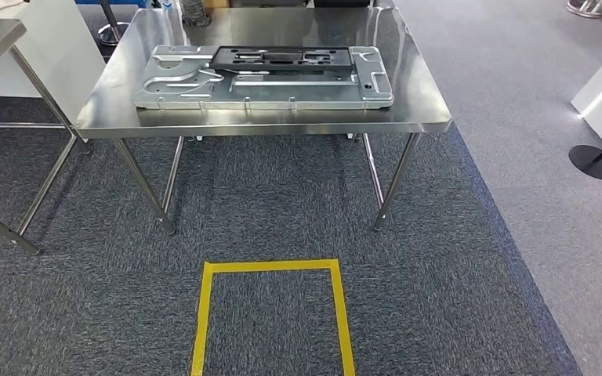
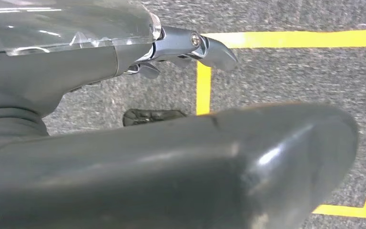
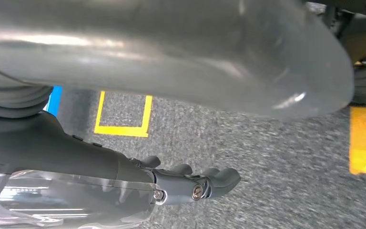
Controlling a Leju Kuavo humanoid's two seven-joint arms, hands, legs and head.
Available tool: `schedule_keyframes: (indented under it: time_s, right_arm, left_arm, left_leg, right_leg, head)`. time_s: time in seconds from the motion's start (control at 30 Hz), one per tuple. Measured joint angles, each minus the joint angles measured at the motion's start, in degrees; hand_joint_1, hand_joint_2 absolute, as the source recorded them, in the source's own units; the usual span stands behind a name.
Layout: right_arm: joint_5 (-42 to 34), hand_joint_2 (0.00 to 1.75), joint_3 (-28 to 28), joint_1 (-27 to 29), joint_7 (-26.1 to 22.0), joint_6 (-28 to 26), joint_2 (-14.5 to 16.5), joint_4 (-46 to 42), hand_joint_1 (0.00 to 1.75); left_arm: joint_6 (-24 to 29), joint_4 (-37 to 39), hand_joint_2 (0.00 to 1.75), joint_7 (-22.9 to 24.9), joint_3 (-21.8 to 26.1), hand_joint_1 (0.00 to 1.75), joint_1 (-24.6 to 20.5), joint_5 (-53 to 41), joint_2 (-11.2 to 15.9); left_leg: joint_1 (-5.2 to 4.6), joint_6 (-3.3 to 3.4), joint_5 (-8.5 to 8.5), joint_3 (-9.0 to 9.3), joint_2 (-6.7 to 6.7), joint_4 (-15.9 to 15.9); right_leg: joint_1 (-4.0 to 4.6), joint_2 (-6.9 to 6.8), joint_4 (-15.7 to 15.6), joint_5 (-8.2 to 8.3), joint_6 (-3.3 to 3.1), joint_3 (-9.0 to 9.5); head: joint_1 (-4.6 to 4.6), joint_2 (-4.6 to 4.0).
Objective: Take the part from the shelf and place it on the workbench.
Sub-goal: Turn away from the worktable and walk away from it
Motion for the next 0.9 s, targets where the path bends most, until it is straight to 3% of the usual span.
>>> schedule_keyframes:
  time_s: [0.07,0.1,0.13,0.17,0.23,0.27,0.3,0.33,0.37,0.43,0.47,0.5,0.57,0.6,0.63,0.67,0.7,0.77,0.83,0.9]
  right_arm:
    - [0.03,0.0,0.09,0.03,-0.08,0.25,0.0,0.02,0.0]
    - [0.04,0.0,0.12,0.04,-0.12,0.36,0.0,0.03,0.0]
    - [0.04,0.0,0.15,0.04,-0.18,0.43,0.0,0.03,0.0]
    - [0.04,0.0,0.19,0.03,-0.24,0.48,0.0,0.04,0.0]
    - [0.04,0.0,0.29,-0.02,-0.38,0.52,-0.03,0.03,0.0]
    - [0.04,0.0,0.37,-0.09,-0.51,0.53,-0.15,0.02,0.0]
    - [0.04,0.0,0.44,-0.16,-0.68,0.53,-0.26,0.01,0.0]
    - [0.01,0.0,0.5,-0.23,-0.85,0.54,-0.36,0.01,0.0]
    - [-0.04,0.0,0.54,-0.26,-1.03,0.56,-0.45,0.01,0.0]
    - [-0.19,0.0,0.55,-0.21,-1.3,0.69,-0.42,0.07,0.0]
    - [-0.28,0.0,0.54,-0.17,-1.44,0.75,-0.4,0.09,0.0]
    - [-0.38,0.0,0.53,-0.09,-1.58,0.79,-0.39,0.12,0.0]
    - [-0.63,0.0,0.5,0.12,-1.93,0.82,-0.39,0.13,0.0]
    - [-0.91,0.0,0.46,0.24,-2.16,0.9,-0.39,0.14,0.0]
    - [-1.28,0.0,0.37,0.33,-2.47,1.06,-0.38,0.15,0.0]
    - [-1.82,0.0,0.22,0.39,-2.82,1.28,-0.37,0.17,0.0]
    - [-2.47,0.0,0.01,0.42,-3.16,1.48,-0.34,0.19,0.0]
    - [-3.99,0.0,-0.64,0.38,-3.55,1.62,-0.31,0.21,0.0]
    - [-5.31,0.87,-1.45,0.29,-3.56,1.73,-0.28,0.22,0.0]
    - [-6.02,1.75,-2.08,0.22,-3.53,2.12,-0.29,0.23,0.0]
  left_arm:
    - [0.01,0.0,0.0,-0.05,0.0,0.0,-0.03,0.01,-0.01]
    - [0.03,0.0,0.0,-0.07,0.0,0.0,-0.01,0.01,-0.02]
    - [0.06,0.0,0.0,-0.07,0.0,0.0,-0.01,0.01,-0.03]
    - [0.12,0.0,0.0,-0.07,0.0,0.0,-0.02,0.02,-0.04]
    - [0.27,0.0,0.0,-0.07,0.0,0.0,-0.04,0.1,-0.13]
    - [0.42,0.0,0.0,-0.07,0.0,0.0,-0.03,0.14,-0.28]
    - [0.63,0.0,0.0,-0.06,0.01,0.0,0.0,0.16,-0.42]
    - [0.92,0.0,0.0,-0.03,0.02,0.0,0.0,0.16,-0.55]
    - [1.21,0.0,0.0,0.08,0.04,0.0,0.01,0.14,-0.65]
    - [1.69,0.0,0.0,0.47,0.13,0.0,0.04,0.11,-0.62]
    - [1.81,0.0,0.0,0.71,0.17,0.0,0.12,0.09,-0.61]
    - [1.89,0.0,0.0,0.9,0.21,0.0,0.22,0.06,-0.59]
    - [1.93,0.0,0.0,1.11,0.26,0.0,0.41,0.01,-0.59]
    - [1.93,0.0,0.0,1.17,0.28,0.0,0.46,-0.01,-0.58]
    - [1.94,0.0,0.0,1.21,0.31,0.0,0.5,0.0,-0.58]
    - [1.95,0.0,0.0,1.23,0.34,0.0,0.54,0.03,-0.58]
    - [1.95,0.0,0.0,1.21,0.36,0.0,0.57,0.06,-0.58]
    - [1.93,0.0,0.0,1.08,0.39,0.0,0.49,0.09,-0.57]
    - [1.91,0.0,0.0,0.86,0.42,0.0,0.4,0.05,-0.57]
    - [1.86,0.0,0.0,0.7,0.44,0.0,0.44,-0.02,-0.56]
  left_leg:
    - [-0.09,0.37,1.58,-1.98,0.08,0.07]
    - [-0.16,0.37,2.37,-3.01,0.1,0.16]
    - [-0.25,0.32,3.15,-4.07,0.14,0.29]
    - [-0.33,0.24,3.83,-5.14,0.17,0.42]
    - [-0.46,0.03,5.09,-7.14,0.2,0.74]
    - [-0.59,-0.13,5.56,-7.81,0.17,0.92]
    - [-0.69,-0.35,6.05,-8.27,0.18,1.11]
    - [-0.71,-0.63,6.55,-8.49,0.23,1.22]
    - [-0.71,-0.98,7.03,-8.61,0.29,1.24]
    - [-0.56,-1.67,7.57,-9.01,0.29,1.33]
    - [-0.47,-1.98,6.63,-9.47,0.15,2.14]
    - [-0.37,-2.28,4.73,-10.21,-0.02,3.98]
    - [-0.06,-2.86,-0.58,-12.4,-0.23,10.98]
    - [0.04,-3.11,-2.31,-13.34,-0.24,14.74]
    - [0.11,-3.3,-2.94,-13.69,-0.24,17.25]
    - [0.17,-3.41,-2.43,-12.95,-0.23,17.51]
    - [0.23,-3.44,-1.22,-11.07,-0.23,15.43]
    - [0.27,-3.18,0.85,-5.4,-0.25,7.07]
    - [0.07,-2.47,1.27,-2.35,-0.28,1.91]
    - [-0.04,-1.75,1.14,-2.48,-0.31,1.42]
  right_leg:
    - [-0.13,0.13,7.11,-6.32,0.43,-1.71]
    - [-0.17,0.16,10.68,-7.9,0.57,-2.21]
    - [-0.18,0.16,12.99,-7.81,0.62,-2.04]
    - [-0.18,0.16,13.6,-6.48,0.54,-1.05]
    - [0.02,0.15,8.54,-3.35,-0.15,4.18]
    - [0.28,0.12,3.54,-3.21,-0.71,8.32]
    - [0.53,0.05,-1.62,-4.07,-1.24,12.1]
    - [0.79,-0.01,-5.41,-5.12,-1.68,14.75]
    - [0.99,-0.06,-7.71,-5.81,-2.02,16.18]
    - [0.94,-0.17,-8.41,-5.21,-2.7,15.68]
    - [0.84,-0.24,-8.48,-4.65,-3.12,15.24]
    - [0.73,-0.31,-8.58,-4.04,-3.45,14.75]
    - [0.78,-0.39,-8.44,-3.11,-3.8,13.59]
    - [0.83,-0.41,-8.24,-2.74,-3.8,12.94]
    - [0.85,-0.41,-7.95,-2.46,-3.76,12.28]
    - [0.82,-0.38,-7.57,-2.29,-3.69,11.67]
    - [0.78,-0.35,-7.13,-2.2,-3.6,11.15]
    - [0.75,-0.31,-6.13,-2.25,-3.27,10.27]
    - [0.86,-0.31,-5.37,-2.32,-2.71,9.68]
    - [0.97,-0.32,-5.13,-2.2,-2.09,9.44]
  head:
    - [0.01,0.0]
    - [0.01,0.0]
    - [0.01,0.0]
    - [0.01,0.0]
    - [0.0,0.0]
    - [0.0,0.0]
    - [0.0,0.0]
    - [0.0,0.0]
    - [0.0,0.0]
    - [0.0,0.0]
    - [0.0,0.0]
    - [0.0,0.0]
    - [0.0,0.0]
    - [0.0,0.0]
    - [0.0,0.0]
    - [0.0,0.0]
    - [0.0,0.0]
    - [0.0,0.0]
    - [0.0,0.0]
    - [0.0,0.0]
